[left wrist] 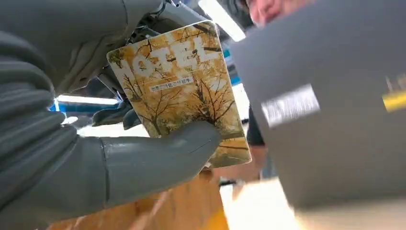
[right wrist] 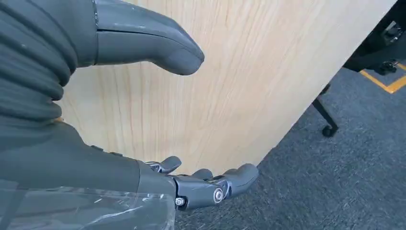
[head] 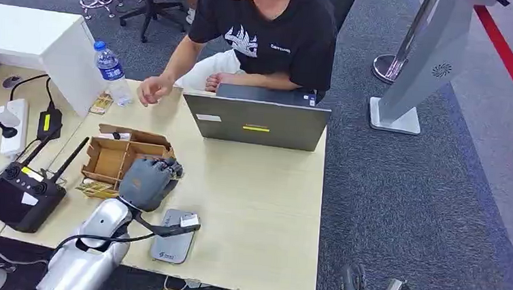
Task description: Pass the card to the sensor for recognition and then transmit it.
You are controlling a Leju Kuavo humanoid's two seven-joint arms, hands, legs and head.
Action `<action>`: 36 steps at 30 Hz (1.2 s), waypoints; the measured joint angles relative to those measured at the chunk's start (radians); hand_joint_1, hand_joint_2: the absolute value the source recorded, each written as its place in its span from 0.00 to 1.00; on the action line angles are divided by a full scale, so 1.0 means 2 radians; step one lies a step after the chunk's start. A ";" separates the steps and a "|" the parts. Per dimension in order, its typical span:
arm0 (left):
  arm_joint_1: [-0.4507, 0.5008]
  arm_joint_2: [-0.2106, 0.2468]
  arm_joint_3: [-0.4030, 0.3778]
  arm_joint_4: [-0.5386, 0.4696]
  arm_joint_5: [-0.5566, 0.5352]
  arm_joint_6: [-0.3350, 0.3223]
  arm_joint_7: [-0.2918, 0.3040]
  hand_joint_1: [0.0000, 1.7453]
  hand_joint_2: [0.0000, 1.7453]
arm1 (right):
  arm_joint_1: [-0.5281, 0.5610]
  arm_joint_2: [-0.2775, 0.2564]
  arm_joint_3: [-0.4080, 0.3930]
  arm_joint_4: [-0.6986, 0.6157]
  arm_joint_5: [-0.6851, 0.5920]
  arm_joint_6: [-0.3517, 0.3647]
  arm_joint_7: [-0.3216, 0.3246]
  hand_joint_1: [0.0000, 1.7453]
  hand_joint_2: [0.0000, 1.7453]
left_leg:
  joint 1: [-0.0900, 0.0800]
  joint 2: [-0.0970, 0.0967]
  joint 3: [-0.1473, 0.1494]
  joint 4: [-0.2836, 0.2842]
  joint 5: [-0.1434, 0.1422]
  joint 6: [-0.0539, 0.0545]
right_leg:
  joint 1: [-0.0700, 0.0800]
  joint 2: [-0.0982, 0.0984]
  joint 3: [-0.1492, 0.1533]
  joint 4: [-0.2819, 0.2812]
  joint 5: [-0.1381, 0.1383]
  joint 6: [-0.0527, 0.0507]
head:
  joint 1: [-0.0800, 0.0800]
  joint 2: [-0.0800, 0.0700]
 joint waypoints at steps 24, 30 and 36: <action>-0.155 -0.006 0.148 -0.006 0.022 -0.011 0.018 0.93 1.00 | -0.006 0.000 0.009 0.002 0.010 -0.002 0.010 0.00 1.00 | 0.000 0.000 -0.001 0.000 0.002 0.000 | 0.000 0.000 -0.002 0.001 0.002 -0.001 | 0.000 0.000; -0.153 -0.004 0.162 -0.005 0.023 -0.008 0.012 0.93 1.00 | -0.006 0.000 0.011 0.002 0.010 -0.002 0.009 0.00 1.00 | 0.000 0.000 -0.002 0.000 0.002 0.000 | 0.000 0.000 -0.002 0.001 0.002 -0.001 | 0.000 0.000; -0.149 -0.005 0.168 -0.005 0.023 -0.009 0.008 0.00 1.00 | -0.006 0.000 0.011 0.002 0.010 -0.002 0.010 0.00 1.00 | 0.000 0.000 -0.002 0.000 0.002 0.000 | 0.000 0.000 -0.002 0.001 0.002 -0.001 | 0.000 0.000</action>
